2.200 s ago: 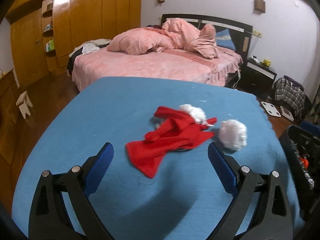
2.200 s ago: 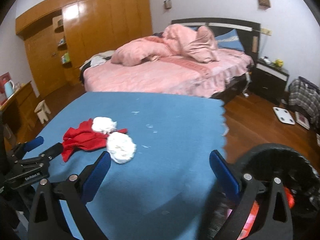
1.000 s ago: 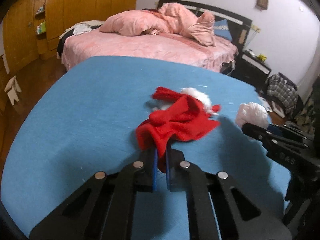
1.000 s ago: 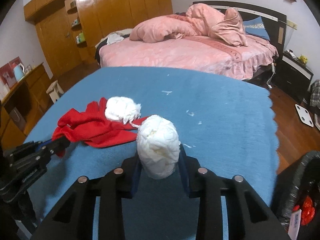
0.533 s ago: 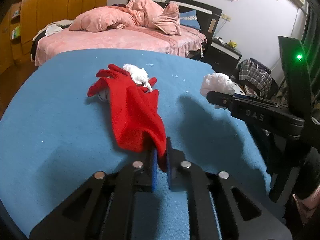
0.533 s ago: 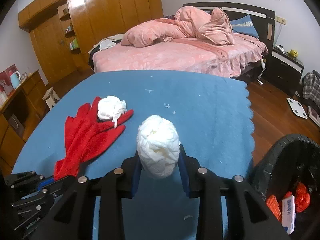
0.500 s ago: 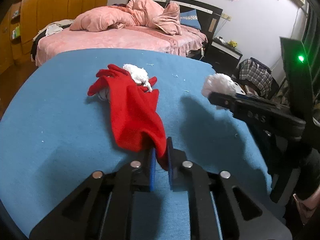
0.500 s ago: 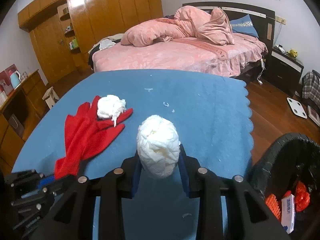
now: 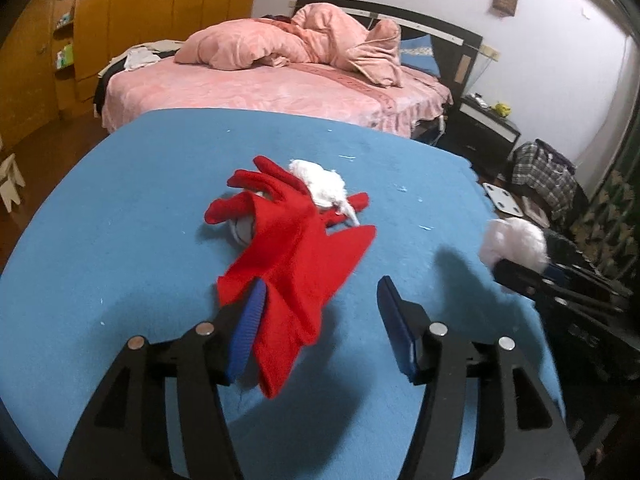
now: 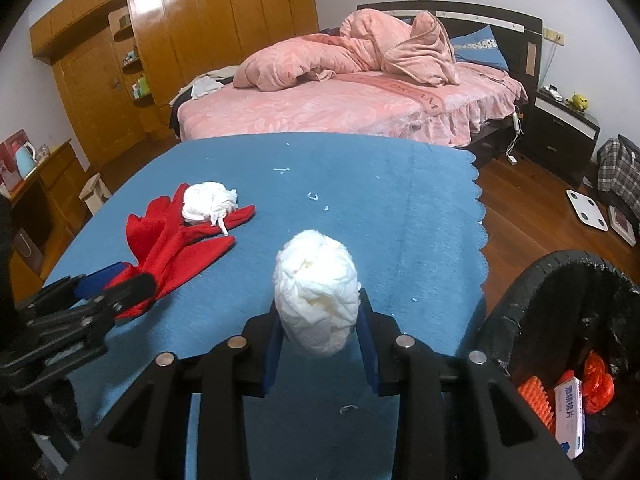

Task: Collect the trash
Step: 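Lift the red glove and tissue ball and move both grippers toward the bin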

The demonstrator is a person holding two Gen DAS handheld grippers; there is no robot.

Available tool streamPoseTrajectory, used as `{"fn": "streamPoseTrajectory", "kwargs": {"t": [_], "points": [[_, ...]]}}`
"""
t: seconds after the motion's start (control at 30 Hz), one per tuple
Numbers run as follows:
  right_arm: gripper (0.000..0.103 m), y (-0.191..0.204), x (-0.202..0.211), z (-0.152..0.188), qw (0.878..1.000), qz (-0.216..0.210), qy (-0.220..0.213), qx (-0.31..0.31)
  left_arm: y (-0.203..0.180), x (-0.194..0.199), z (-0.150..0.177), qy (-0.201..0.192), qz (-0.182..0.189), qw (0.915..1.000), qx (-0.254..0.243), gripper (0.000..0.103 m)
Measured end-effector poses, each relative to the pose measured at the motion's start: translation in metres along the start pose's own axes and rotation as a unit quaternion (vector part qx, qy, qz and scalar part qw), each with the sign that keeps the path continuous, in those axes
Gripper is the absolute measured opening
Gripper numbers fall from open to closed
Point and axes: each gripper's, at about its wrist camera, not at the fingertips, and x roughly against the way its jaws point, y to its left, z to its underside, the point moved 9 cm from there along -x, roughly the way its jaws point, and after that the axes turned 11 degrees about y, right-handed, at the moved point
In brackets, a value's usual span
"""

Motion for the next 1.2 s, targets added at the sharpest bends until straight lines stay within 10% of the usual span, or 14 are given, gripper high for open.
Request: {"fn": "streamPoseTrajectory", "kwargs": {"t": [0.23, 1.2], "points": [[0.034, 0.005, -0.003, 0.003, 1.0, -0.004, 0.006, 0.003, -0.005, -0.018, 0.003, 0.03, 0.015, 0.9993, -0.016, 0.006], [0.034, -0.015, 0.041, 0.001, 0.999, 0.001, -0.028, -0.016, -0.079, 0.05, 0.005, -0.049, 0.068, 0.9943, -0.066, 0.003]]}}
